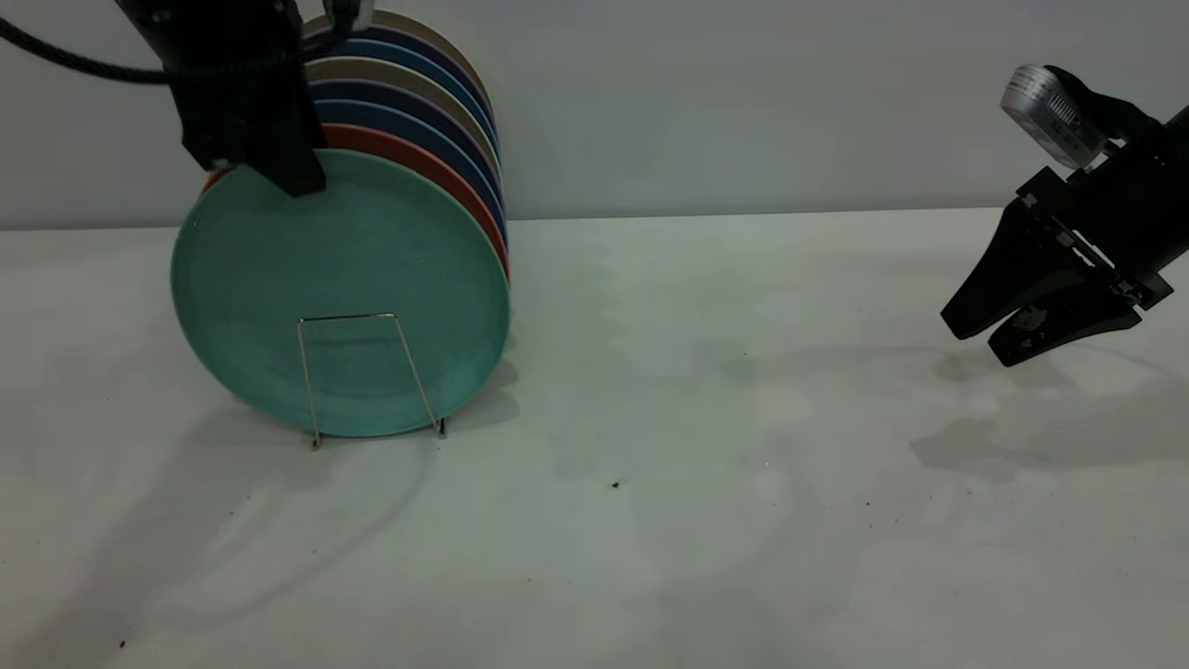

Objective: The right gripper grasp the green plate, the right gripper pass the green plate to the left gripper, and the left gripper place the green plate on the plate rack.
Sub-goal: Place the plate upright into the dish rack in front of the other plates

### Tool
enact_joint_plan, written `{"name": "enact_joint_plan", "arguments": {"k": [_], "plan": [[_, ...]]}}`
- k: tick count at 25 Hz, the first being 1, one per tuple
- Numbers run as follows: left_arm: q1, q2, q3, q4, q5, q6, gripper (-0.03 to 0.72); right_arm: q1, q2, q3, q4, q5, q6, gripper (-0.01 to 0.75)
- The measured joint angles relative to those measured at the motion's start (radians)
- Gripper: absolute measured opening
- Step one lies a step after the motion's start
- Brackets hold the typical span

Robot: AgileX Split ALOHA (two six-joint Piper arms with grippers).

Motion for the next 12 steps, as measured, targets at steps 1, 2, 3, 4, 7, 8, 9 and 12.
{"name": "enact_joint_plan", "arguments": {"k": [1, 2, 3, 4, 7, 8, 9, 12], "plan": [[0.000, -0.012, 0.000, 0.000, 0.005, 0.001, 0.335, 0.000, 0.000, 0.000, 0.000, 0.000, 0.000, 0.566], [0.000, -0.025, 0.000, 0.001, 0.015, 0.001, 0.336, 0.000, 0.000, 0.000, 0.000, 0.000, 0.000, 0.566], [0.000, -0.043, 0.000, 0.002, 0.029, 0.001, 0.337, 0.000, 0.000, 0.000, 0.000, -0.001, 0.000, 0.566], [0.000, -0.062, 0.000, 0.002, 0.038, 0.001, 0.337, 0.000, 0.000, 0.000, 0.000, -0.001, 0.000, 0.566], [0.000, -0.131, 0.000, 0.002, 0.087, -0.004, 0.337, 0.000, 0.000, 0.000, 0.000, 0.001, 0.000, 0.566], [0.000, -0.155, 0.000, 0.002, 0.109, -0.018, 0.337, 0.000, 0.000, 0.000, 0.000, 0.006, 0.000, 0.566], [0.000, -0.173, 0.000, 0.002, 0.133, -0.033, 0.337, 0.000, 0.000, 0.000, 0.000, 0.012, 0.000, 0.566], [0.000, -0.234, 0.000, 0.002, 0.190, -0.106, 0.337, 0.000, 0.000, 0.000, 0.000, 0.024, 0.000, 0.566]]}}
